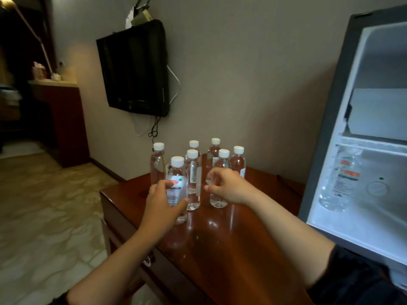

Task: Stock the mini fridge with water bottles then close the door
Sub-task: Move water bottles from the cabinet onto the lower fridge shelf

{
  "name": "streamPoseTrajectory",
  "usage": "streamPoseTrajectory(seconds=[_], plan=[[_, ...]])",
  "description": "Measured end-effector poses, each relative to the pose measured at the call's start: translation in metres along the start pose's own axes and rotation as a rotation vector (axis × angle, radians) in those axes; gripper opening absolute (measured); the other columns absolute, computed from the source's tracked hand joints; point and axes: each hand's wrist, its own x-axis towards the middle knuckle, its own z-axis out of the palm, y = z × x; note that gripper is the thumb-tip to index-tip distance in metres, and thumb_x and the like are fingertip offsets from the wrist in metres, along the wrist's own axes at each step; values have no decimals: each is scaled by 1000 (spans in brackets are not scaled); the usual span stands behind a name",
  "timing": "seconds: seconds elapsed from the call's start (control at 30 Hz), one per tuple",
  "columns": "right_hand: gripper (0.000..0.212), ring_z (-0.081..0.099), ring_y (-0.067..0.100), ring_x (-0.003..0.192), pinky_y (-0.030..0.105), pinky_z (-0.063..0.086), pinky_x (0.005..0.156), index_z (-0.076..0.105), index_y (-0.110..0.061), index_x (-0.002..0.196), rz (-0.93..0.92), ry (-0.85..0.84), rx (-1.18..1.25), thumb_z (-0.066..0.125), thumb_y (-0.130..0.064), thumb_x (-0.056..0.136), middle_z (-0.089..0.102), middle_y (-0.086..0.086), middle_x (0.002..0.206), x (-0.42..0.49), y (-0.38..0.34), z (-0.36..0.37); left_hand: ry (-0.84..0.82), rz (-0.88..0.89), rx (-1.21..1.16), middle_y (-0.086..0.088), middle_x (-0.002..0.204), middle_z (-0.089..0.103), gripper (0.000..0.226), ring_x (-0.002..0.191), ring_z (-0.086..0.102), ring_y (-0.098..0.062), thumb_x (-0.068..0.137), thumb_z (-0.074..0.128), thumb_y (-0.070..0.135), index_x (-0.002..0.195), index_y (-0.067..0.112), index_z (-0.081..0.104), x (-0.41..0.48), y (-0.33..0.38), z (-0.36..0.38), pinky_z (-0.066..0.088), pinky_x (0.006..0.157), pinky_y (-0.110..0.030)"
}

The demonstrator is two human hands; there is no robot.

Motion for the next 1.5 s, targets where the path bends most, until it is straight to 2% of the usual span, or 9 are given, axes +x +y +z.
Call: streamPoseTrajectory(seconds=[0.13,0.27,0.53,0.7,0.9,1.1,1.23,1.37,1.5], plan=[[44,57,20,94,36,49,86,48,-15,129,-48,91,77,62,-27,89,59,6,101,24,-16,28,-47,-95,-75,-7,134,39,67,116,45,-18,78,73,21,133,16,35,17,-20,2,40,88,-25],[51,52,20,116,33,45,98,41,-18,137,-86,134,221,60,-24,91,55,5,126,42,-27,46,-182,-142,-277,-2,126,51,67,117,53,-20,75,74,20,131,20,37,26,-31,11,49,89,-30],[14,52,17,94,29,40,75,46,-18,100,-74,180,263,54,-27,93,55,1,99,68,-32,63,-200,-193,-401,-1,122,57,59,113,57,-19,79,71,17,128,24,38,27,-34,20,49,97,-42],[27,60,22,100,47,52,86,51,-15,111,-98,238,250,56,-33,91,63,4,108,47,-24,60,-213,-115,-355,11,107,57,47,100,58,-6,79,71,20,117,28,44,20,-31,18,50,82,-21],[17,52,1,74,14,39,65,55,-17,102,-155,304,291,59,-28,90,55,-14,82,7,-14,23,-282,14,-281,19,99,62,41,92,61,3,77,74,24,98,46,46,-3,-12,17,49,69,-14],[19,62,6,81,31,49,76,58,-22,94,-132,401,311,68,-34,82,63,-12,83,-39,-5,-20,-297,139,-313,21,97,65,45,89,61,12,70,79,28,101,44,51,-23,32,37,49,68,-5],[34,67,17,91,44,53,87,63,-15,104,-129,449,348,69,-36,77,70,-2,94,-70,7,-49,-340,169,-405,13,101,69,46,93,66,-3,64,80,39,103,38,56,-32,62,61,56,78,-23],[20,67,15,96,32,53,90,65,-17,105,-131,416,433,67,-17,86,71,-1,99,-103,33,-78,-395,199,-485,15,100,70,42,95,67,-3,65,78,34,101,40,58,-42,89,88,56,82,-29],[31,65,8,88,22,52,80,59,-20,113,-71,295,477,67,-10,85,69,2,101,-141,67,-98,-475,195,-570,10,98,73,40,94,68,-8,62,79,27,97,35,62,-53,116,119,55,88,-37]])
